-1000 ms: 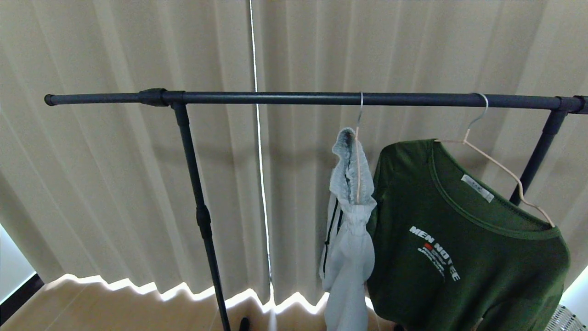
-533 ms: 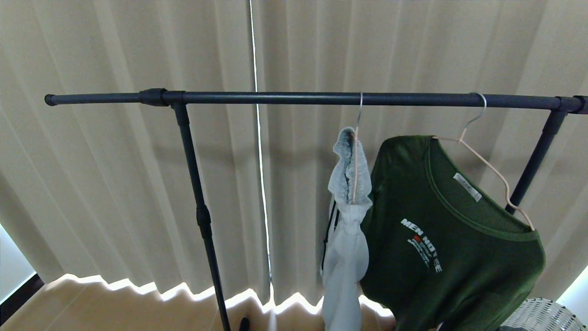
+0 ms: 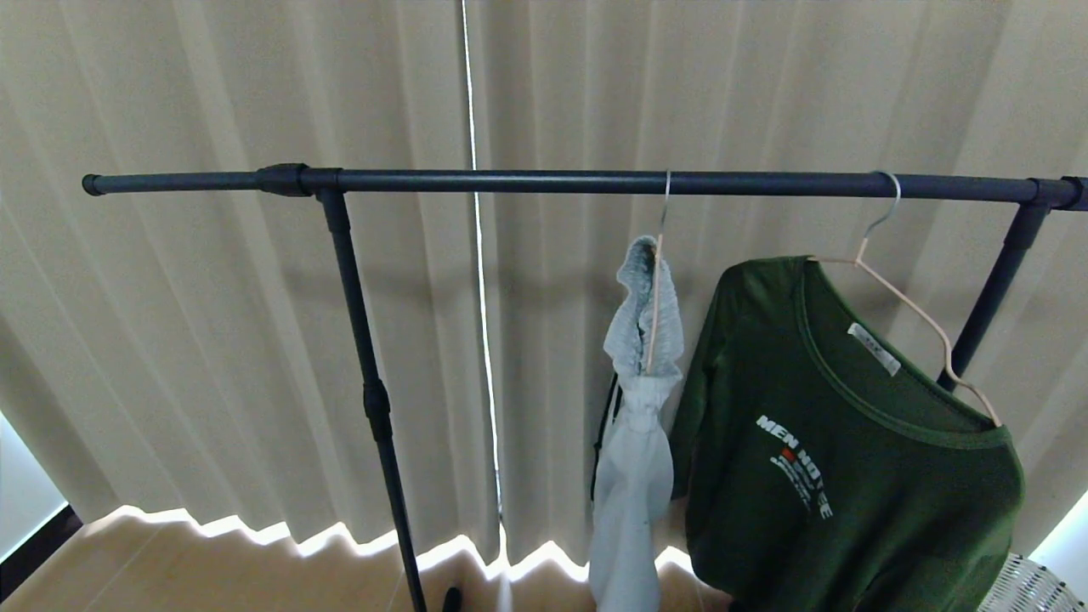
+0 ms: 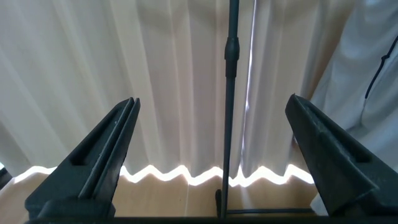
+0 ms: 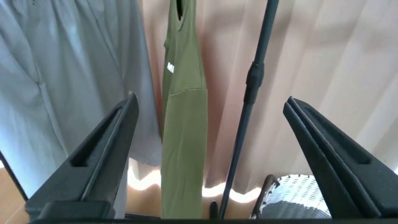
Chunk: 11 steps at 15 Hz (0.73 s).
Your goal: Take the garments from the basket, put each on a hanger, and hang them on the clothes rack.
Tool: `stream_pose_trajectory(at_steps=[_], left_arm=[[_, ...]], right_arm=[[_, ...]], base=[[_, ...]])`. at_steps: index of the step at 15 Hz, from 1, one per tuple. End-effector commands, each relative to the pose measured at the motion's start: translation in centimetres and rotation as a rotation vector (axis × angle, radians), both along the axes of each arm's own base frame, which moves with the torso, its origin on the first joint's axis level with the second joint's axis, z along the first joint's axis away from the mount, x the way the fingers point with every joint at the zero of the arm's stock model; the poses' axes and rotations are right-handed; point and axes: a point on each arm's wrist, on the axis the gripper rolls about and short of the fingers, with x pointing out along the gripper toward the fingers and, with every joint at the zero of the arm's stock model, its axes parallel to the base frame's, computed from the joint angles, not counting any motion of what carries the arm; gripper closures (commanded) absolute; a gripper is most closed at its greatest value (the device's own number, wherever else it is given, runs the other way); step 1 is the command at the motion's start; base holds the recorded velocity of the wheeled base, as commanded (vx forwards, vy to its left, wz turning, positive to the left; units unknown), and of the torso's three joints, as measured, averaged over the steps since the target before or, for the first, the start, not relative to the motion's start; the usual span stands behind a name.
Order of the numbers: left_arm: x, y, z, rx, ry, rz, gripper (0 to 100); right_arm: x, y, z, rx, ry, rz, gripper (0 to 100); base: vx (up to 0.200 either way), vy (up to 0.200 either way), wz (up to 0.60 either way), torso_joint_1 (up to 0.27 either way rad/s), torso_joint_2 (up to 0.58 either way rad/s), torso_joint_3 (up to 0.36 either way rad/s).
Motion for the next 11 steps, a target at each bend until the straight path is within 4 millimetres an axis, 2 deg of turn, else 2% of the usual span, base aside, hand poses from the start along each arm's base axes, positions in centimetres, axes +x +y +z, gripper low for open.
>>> stream_pose_trajectory(at_steps=[1,11], left_arm=[[0.0,0.0,0.0,0.0,-0.001,0.001,0],[0.0,0.0,0.0,0.0,-0.001,0.0,0]], right_arm=[[0.0,-0.01,0.0,0.005,-0.001,-0.005,0],[0.0,-0.01,-0.03,-0.006,0.002,-0.007,0]], base=[[0.0,0.0,0.0,0.0,0.0,0.0],[0.0,0.0,0.0,0.0,0.0,0.0]])
